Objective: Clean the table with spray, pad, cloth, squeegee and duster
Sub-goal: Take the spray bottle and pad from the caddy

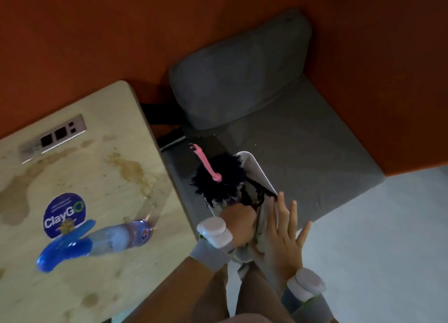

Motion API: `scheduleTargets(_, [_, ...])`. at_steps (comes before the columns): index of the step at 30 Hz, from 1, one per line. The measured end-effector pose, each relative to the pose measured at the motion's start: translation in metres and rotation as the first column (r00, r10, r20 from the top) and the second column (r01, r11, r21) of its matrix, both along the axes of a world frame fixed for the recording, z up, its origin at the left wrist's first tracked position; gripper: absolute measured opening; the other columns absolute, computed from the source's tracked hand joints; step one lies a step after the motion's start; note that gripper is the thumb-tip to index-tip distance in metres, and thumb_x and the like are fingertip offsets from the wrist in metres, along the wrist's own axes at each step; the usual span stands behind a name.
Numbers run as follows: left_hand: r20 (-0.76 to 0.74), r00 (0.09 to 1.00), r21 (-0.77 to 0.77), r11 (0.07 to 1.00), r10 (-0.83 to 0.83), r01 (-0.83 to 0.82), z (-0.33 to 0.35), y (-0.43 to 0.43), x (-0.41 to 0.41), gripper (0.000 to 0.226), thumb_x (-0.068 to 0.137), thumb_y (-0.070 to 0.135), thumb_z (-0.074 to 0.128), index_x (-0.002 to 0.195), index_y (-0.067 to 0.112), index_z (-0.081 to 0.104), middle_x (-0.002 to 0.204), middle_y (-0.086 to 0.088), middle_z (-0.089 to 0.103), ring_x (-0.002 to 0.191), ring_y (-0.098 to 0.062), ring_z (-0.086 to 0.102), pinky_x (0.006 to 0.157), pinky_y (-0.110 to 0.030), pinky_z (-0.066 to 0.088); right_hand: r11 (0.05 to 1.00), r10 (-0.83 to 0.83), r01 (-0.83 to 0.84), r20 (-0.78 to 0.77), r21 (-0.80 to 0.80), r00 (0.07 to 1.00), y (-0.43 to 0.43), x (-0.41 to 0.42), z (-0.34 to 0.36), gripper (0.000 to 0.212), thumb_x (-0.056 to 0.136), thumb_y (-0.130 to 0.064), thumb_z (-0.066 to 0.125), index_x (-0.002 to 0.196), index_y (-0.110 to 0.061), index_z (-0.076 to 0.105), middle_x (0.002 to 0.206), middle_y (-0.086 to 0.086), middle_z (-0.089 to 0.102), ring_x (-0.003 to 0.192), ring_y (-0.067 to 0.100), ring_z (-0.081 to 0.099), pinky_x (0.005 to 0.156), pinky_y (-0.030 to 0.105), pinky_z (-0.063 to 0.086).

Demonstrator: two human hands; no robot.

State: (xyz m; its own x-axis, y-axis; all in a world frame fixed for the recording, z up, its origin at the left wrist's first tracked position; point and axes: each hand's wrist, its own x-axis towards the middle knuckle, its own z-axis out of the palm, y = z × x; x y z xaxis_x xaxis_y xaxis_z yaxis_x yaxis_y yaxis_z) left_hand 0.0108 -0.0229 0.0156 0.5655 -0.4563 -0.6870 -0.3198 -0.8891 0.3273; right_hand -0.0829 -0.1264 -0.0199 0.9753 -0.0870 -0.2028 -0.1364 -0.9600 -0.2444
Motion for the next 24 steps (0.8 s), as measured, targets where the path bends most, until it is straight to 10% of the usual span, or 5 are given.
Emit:
scheduleTargets(7, [0.180, 0.905, -0.466, 0.844, 0.385, -0.267, 0.053, 0.050, -0.033, 0.030, 0.081, 0.002, 0.055, 0.103, 0.015, 0.071, 0.106, 0.000, 0.063, 0.099, -0.016, 0.056, 0.089, -0.024, 0.042, 0.932, 0.198, -0.279, 0.323, 0.230, 0.925, 0.005, 0.015, 0.036, 0.023, 0.076, -0.033, 0.052, 0.098, -0.026, 0.054, 0.087, -0.003, 0.063, 0.084, 0.025, 0.067, 0.102, 0.051, 0.032])
scheduleTargets(11, [0.213, 0.745, -0.585, 0.694, 0.632, -0.421, 0.072, 0.081, -0.071, 0.025, 0.079, 0.005, 0.061, 0.099, 0.016, 0.070, 0.097, 0.001, 0.066, 0.088, -0.013, 0.062, 0.081, -0.023, 0.048, 0.792, 0.303, -0.395, 0.262, 0.466, 0.916, 0.022, 0.019, 0.061, 0.030, 0.081, -0.028, 0.050, 0.104, -0.015, 0.065, 0.095, 0.002, 0.067, 0.082, 0.028, 0.066, 0.076, 0.044, 0.053])
scheduleTargets(18, [0.275, 0.506, -0.607, 0.556, 0.817, -0.567, 0.088, 0.150, -0.147, 0.025, 0.084, 0.007, 0.057, 0.104, 0.015, 0.068, 0.087, 0.001, 0.063, 0.077, -0.015, 0.060, 0.074, -0.030, 0.051, 0.620, 0.517, -0.599, 0.311, 0.507, 0.798, 0.095, -0.006, 0.084, 0.041, 0.072, 0.007, 0.065, 0.109, -0.009, 0.060, 0.108, 0.007, 0.059, 0.091, 0.014, 0.055, 0.074, 0.025, 0.047])
scheduleTargets(24, [0.356, 0.352, -0.608, 0.501, 0.866, -0.617, 0.102, 0.200, -0.224, 0.012, 0.081, 0.012, 0.063, 0.091, 0.012, 0.069, 0.089, -0.002, 0.059, 0.076, -0.019, 0.059, 0.074, -0.031, 0.049, 0.486, 0.678, -0.734, 0.324, 0.474, 0.659, 0.166, -0.056, 0.092, 0.019, 0.075, -0.007, 0.052, 0.092, -0.011, 0.059, 0.089, 0.005, 0.060, 0.080, 0.017, 0.053, 0.068, 0.024, 0.042])
